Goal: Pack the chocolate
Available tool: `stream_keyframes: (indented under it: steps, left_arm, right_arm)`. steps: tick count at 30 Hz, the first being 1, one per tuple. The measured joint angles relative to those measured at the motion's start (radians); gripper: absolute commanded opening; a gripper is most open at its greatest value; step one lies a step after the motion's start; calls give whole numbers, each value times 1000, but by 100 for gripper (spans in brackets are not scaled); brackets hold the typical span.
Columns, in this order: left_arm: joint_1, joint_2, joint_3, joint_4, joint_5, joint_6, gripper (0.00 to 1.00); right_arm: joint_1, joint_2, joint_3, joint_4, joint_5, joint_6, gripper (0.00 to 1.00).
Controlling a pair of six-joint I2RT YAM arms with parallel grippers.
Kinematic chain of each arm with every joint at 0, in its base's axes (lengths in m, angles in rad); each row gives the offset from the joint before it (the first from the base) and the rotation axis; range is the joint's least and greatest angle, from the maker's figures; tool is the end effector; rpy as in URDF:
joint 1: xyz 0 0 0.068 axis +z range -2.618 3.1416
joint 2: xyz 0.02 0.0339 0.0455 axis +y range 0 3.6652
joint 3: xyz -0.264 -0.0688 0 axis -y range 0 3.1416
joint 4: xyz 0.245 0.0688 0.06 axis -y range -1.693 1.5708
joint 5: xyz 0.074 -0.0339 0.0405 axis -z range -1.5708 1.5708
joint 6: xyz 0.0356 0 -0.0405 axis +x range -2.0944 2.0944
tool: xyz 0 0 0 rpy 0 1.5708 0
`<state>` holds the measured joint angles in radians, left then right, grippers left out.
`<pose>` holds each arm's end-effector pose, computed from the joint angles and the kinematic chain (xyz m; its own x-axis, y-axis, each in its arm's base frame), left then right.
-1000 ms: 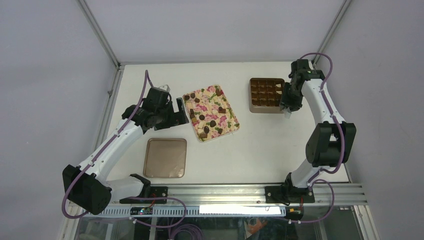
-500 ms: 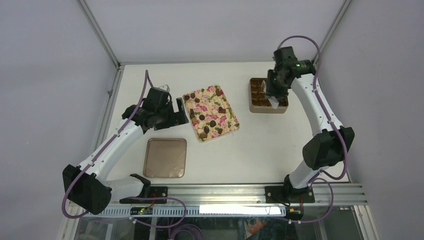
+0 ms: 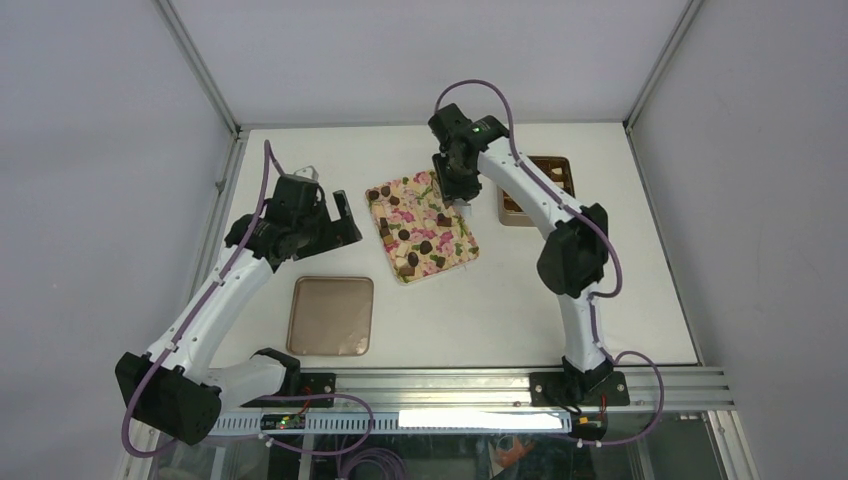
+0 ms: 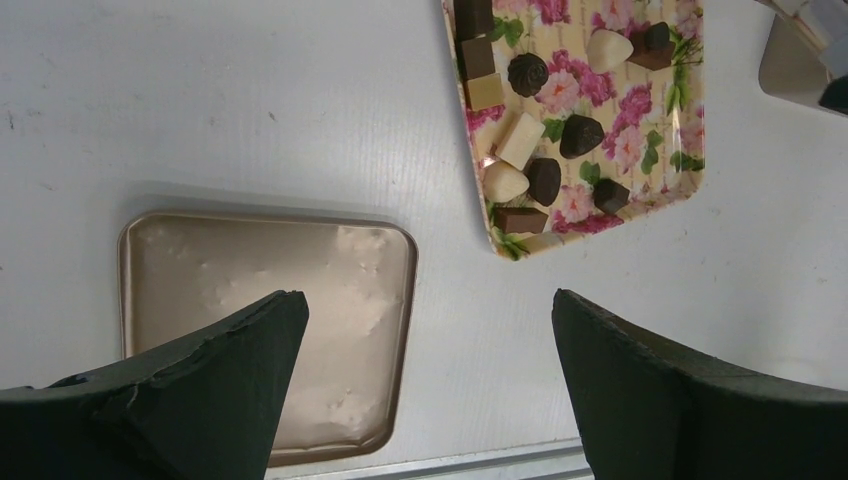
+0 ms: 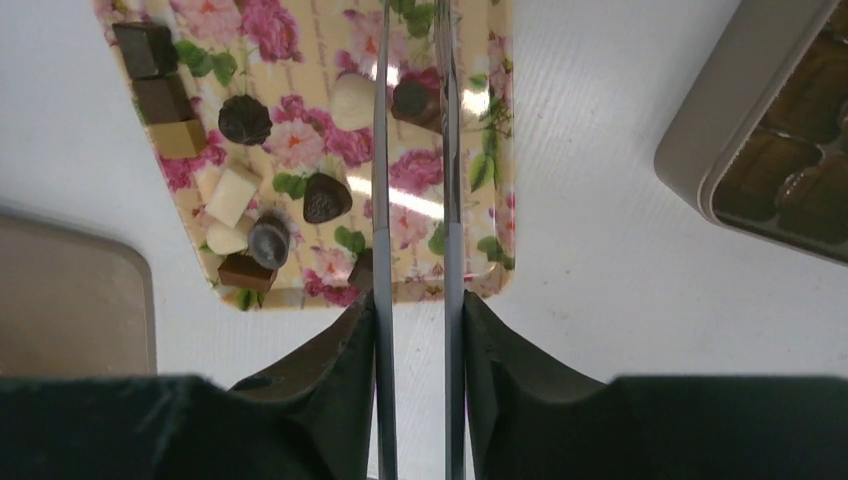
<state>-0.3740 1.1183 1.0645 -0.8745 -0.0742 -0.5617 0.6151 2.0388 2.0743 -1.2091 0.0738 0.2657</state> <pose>0.2040 -0.0772 0.3100 -0.8028 -0.2555 -0.5387 -0.1236 0.9552 -0.2689 0.3479 0.2426 0.3168 -0.8717 -0.2953 -0.3911 -0.3350 0.9415 0.0360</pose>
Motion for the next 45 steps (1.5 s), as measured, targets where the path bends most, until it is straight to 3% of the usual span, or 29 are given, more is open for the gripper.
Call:
stream_keyframes:
  steps: [6, 32, 34, 41, 45]
  left_arm:
    - [8, -8, -6, -20, -3, 4, 99]
    - [36, -5, -29, -34, -3, 51, 99]
    - [36, 4, -29, -34, -3, 52, 99]
    - [36, 18, -29, -34, -3, 52, 99]
    - [36, 19, -29, -34, -3, 52, 99]
  right_arm:
    - [1, 142, 118, -43, 31, -13, 37]
    - [1, 381, 325, -78, 72, -56, 41]
    - [1, 389, 336, -79, 72, -59, 38]
    - [-2, 394, 356, -81, 66, -67, 0]
    - [-3, 394, 356, -82, 48, -66, 0]
